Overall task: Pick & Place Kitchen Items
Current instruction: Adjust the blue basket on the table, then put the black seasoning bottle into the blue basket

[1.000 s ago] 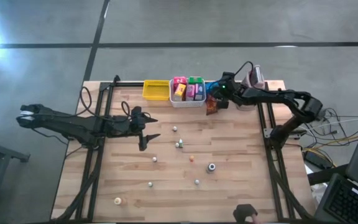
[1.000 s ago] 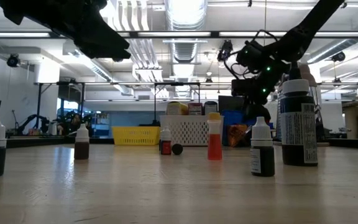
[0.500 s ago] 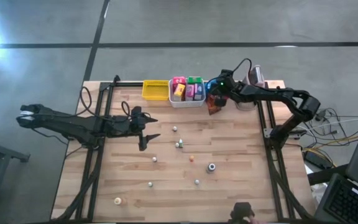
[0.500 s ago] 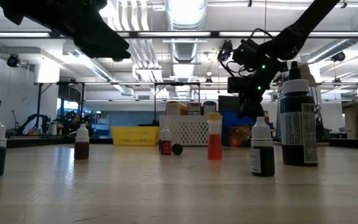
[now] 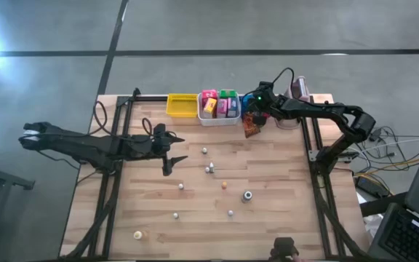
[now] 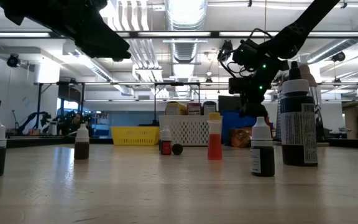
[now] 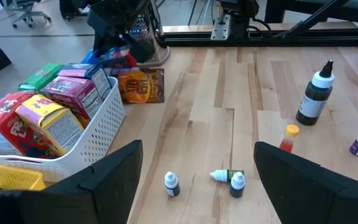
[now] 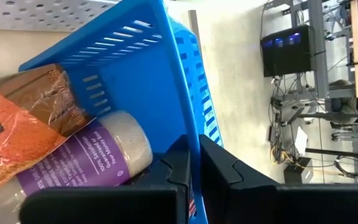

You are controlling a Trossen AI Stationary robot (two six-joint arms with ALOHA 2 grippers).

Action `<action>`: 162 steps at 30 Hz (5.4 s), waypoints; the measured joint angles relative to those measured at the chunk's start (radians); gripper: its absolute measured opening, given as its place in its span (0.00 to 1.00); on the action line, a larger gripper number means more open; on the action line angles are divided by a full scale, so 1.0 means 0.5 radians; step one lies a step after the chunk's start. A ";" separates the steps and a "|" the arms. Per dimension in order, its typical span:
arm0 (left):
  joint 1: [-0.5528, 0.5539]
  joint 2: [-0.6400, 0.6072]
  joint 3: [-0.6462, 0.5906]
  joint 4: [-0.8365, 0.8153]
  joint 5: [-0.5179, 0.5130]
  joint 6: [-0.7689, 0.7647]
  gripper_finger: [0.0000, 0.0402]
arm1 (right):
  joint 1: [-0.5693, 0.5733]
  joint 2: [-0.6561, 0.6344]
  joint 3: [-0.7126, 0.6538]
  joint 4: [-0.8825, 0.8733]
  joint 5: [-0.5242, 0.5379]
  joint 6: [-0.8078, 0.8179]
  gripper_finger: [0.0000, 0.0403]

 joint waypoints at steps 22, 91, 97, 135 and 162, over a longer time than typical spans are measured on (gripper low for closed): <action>0.002 0.000 0.000 -0.002 0.000 -0.009 0.78 | -0.251 0.009 0.489 -0.906 -0.589 0.196 0.02; 0.011 0.000 0.000 -0.016 0.001 0.034 0.78 | 0.152 -0.159 0.676 -1.882 -0.830 1.046 0.05; 0.013 0.000 0.000 0.044 0.002 0.063 0.78 | 0.192 -0.329 0.250 -1.535 -0.765 1.140 0.02; 0.013 -0.134 0.001 0.129 -0.098 0.011 0.78 | 0.050 -0.174 0.007 -0.912 -0.417 0.741 0.02; 0.014 -0.133 0.001 0.129 -0.208 -0.016 0.78 | 0.679 -0.727 0.352 -0.966 -0.580 -0.355 0.02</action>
